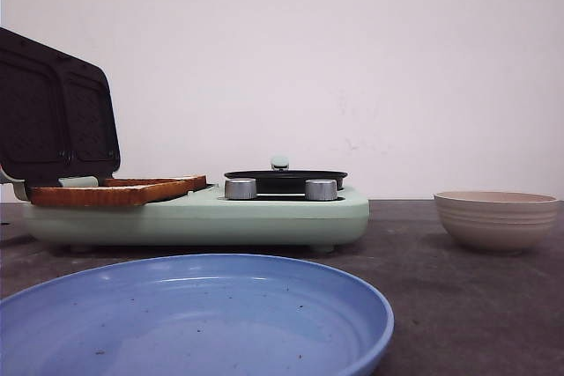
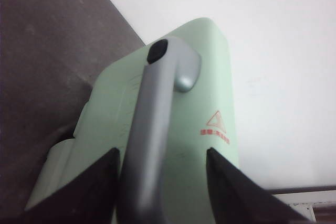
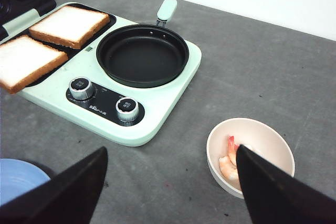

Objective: Make breakfast with bread and shrimp
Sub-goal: 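Grasp the grey lid handle with the left gripper and swing the lid down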

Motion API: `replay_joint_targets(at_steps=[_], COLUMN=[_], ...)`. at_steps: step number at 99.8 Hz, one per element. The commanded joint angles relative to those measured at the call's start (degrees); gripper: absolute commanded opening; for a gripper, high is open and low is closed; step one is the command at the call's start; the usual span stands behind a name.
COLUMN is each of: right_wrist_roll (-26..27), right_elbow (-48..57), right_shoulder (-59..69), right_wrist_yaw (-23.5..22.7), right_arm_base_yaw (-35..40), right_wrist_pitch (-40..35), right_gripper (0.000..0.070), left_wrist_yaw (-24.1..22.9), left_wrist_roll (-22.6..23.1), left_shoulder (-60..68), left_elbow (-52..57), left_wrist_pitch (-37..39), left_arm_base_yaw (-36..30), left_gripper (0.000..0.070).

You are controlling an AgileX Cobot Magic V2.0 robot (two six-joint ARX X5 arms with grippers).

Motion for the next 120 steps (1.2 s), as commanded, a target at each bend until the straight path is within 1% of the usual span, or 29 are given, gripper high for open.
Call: replay_joint_targets(at_steps=[1, 6, 32, 70, 108, 120], right_wrist_roll=[1.3, 1.5, 1.6, 1.6, 1.9, 1.9], right_elbow=[0.4, 0.4, 0.4, 0.4, 0.4, 0.4], right_shoulder=[0.3, 0.3, 0.3, 0.3, 0.3, 0.3], right_wrist_yaw=[0.1, 0.1, 0.1, 0.1, 0.1, 0.1], right_arm_base_yaw=[0.3, 0.3, 0.3, 0.3, 0.3, 0.3], right_wrist_pitch=[0.7, 0.7, 0.7, 0.7, 0.7, 0.7], right_gripper=[0.0479, 0.0479, 0.0479, 0.0479, 0.0479, 0.0479], left_wrist_yaw=[0.5, 0.5, -1.3, -1.4, -1.9, -2.4], left_wrist_roll=[0.3, 0.9, 5.0, 6.1, 7.1, 8.2], left_shoulder=[0.8, 0.8, 0.8, 0.8, 0.8, 0.8], left_elbow=[0.6, 0.6, 0.6, 0.6, 0.6, 0.6], left_wrist_pitch=[0.4, -0.2, -5.1, -5.2, -5.4, -6.2], left_arm_base_yaw=[0.1, 0.1, 0.0, -0.5, -4.2, -5.5], left_gripper=[0.0059, 0.0003, 0.0004, 0.0004, 0.0004, 0.0004])
